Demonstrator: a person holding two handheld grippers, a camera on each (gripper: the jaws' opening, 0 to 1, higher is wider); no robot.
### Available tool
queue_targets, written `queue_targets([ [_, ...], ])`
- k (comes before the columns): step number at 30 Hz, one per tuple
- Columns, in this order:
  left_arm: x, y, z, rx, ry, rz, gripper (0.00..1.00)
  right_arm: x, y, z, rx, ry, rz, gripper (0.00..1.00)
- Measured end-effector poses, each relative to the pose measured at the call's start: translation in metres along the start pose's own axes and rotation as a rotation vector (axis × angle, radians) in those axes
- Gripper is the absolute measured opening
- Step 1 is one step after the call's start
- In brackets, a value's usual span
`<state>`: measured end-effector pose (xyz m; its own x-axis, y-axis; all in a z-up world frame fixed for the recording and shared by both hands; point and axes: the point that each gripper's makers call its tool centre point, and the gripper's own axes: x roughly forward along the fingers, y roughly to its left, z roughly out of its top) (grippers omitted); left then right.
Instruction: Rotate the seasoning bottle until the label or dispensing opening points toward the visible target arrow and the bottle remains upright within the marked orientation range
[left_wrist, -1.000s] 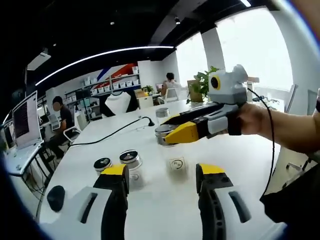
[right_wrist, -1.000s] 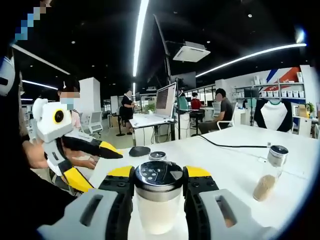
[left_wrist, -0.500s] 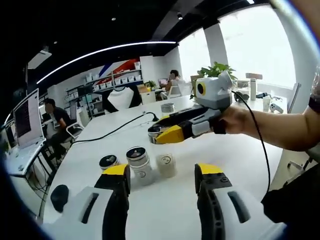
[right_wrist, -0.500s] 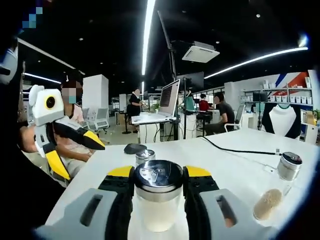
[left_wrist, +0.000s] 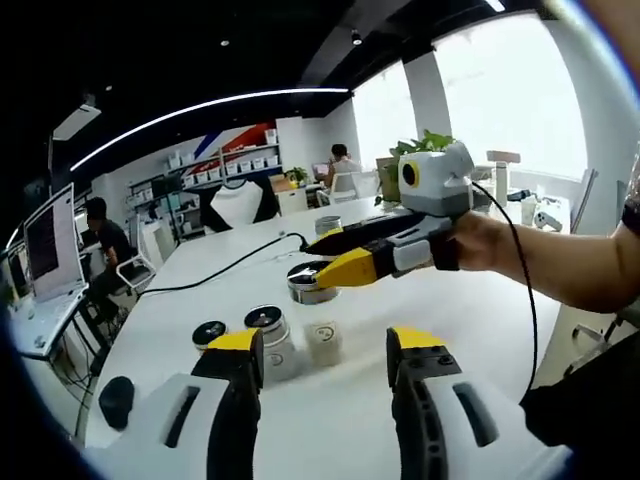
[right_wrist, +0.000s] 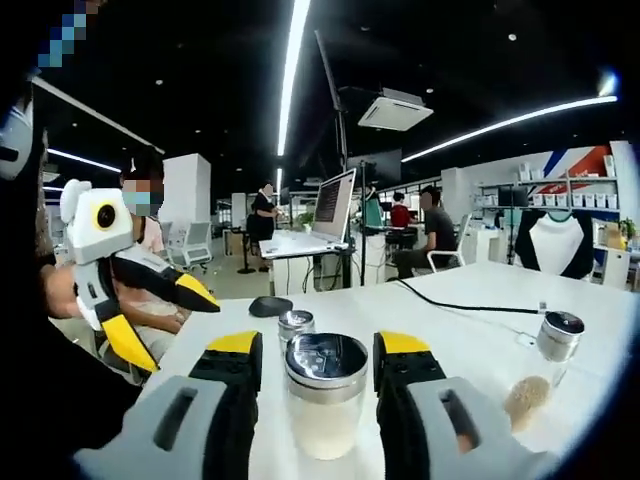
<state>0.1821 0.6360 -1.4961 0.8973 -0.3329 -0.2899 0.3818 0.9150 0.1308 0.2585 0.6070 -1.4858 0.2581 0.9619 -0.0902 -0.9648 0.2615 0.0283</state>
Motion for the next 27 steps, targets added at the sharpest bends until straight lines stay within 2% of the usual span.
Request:
queue_targets([
  [4,0.003,-0.007,0.002,0.002,-0.004,-0.016,0.53,-0.023,0.000,0.001,0.013,-0.025,-0.107,0.43],
  [9,0.005,-0.009,0.005,0.003,-0.012,-0.018,0.56,-0.047,0.003,-0.003,0.023,-0.040,-0.204,0.42],
  [11,0.003,-0.006,0.006,-0.004,-0.020,-0.010,0.57,-0.057,0.002,-0.009,0.017,-0.029,-0.259,0.42],
  [14,0.001,0.000,0.005,-0.019,-0.021,0.000,0.58,-0.069,-0.001,-0.022,-0.001,0.026,-0.339,0.43],
  [19,0.000,0.005,0.002,-0.033,-0.015,0.008,0.60,-0.087,-0.018,-0.036,0.025,0.051,-0.480,0.45],
  [21,0.000,0.006,0.002,-0.037,-0.016,0.008,0.60,-0.091,-0.027,-0.038,0.067,0.042,-0.522,0.45],
  [24,0.001,0.007,0.002,-0.043,-0.019,0.005,0.60,-0.098,-0.037,-0.041,0.075,0.043,-0.580,0.45],
  [27,0.002,0.007,0.001,-0.049,-0.017,-0.006,0.60,-0.101,-0.041,-0.044,0.087,0.044,-0.606,0.46],
])
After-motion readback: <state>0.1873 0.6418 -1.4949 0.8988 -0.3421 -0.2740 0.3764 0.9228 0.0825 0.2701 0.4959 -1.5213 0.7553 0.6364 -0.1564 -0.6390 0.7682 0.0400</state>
